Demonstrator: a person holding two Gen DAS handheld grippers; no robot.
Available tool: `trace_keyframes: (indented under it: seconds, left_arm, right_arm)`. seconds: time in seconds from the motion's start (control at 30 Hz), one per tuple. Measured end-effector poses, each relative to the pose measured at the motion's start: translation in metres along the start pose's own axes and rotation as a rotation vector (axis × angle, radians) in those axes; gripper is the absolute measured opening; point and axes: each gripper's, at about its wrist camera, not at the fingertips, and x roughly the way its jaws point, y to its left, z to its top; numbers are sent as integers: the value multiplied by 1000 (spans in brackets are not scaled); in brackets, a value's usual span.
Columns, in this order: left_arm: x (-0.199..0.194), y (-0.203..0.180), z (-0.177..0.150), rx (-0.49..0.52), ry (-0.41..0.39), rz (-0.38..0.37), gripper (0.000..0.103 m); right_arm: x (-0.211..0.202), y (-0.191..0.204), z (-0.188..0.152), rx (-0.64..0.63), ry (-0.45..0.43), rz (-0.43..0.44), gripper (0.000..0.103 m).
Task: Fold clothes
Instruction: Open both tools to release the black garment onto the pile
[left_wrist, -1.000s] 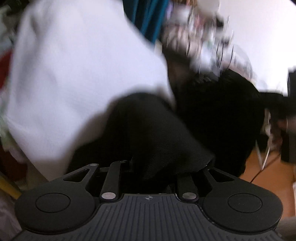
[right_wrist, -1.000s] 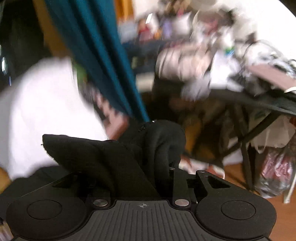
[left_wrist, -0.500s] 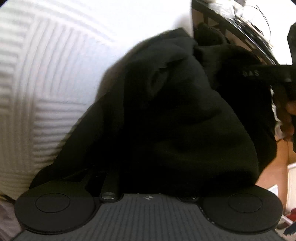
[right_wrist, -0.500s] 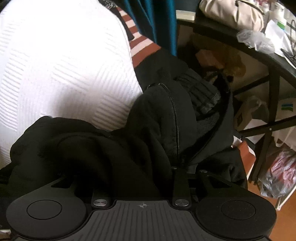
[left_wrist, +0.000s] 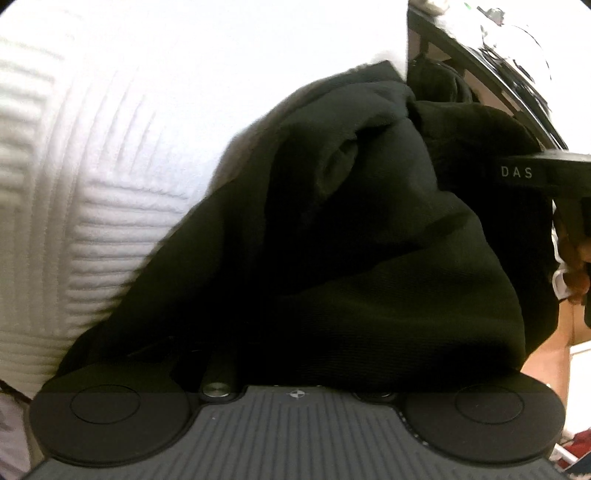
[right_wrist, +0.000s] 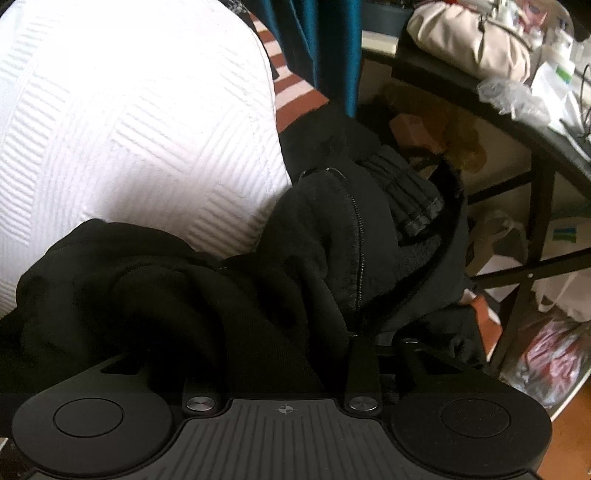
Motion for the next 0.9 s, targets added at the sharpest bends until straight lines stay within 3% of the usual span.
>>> trace_keyframes:
  seconds: [0.13,0.17,0.33,0.47,0.67,0.9]
  left_arm:
    - [-20,-11,-5,34,-9,35,43]
    - [-28,-13,-8,40,-21,34,47]
    - [-81,-22,-22,65,-119,54,67]
    - [-122,-22,-26,29,-207,58,71]
    - [-171,-21,-24,-42,-331,69,74]
    - [-211,-47,6,-1,-492,166,80]
  right_arm:
    - [-21,1,-4,-21,-11,-2,49]
    - [-27,0,-5,-17,-12,5,56]
    - [-64,-11,-11,57,-30,49,72]
    - [-99,-26,-22,109,-65,105,91]
    - [-148,-48,-31,198,-140,162,95]
    - [-209,-61,-18,274,-252,202,100]
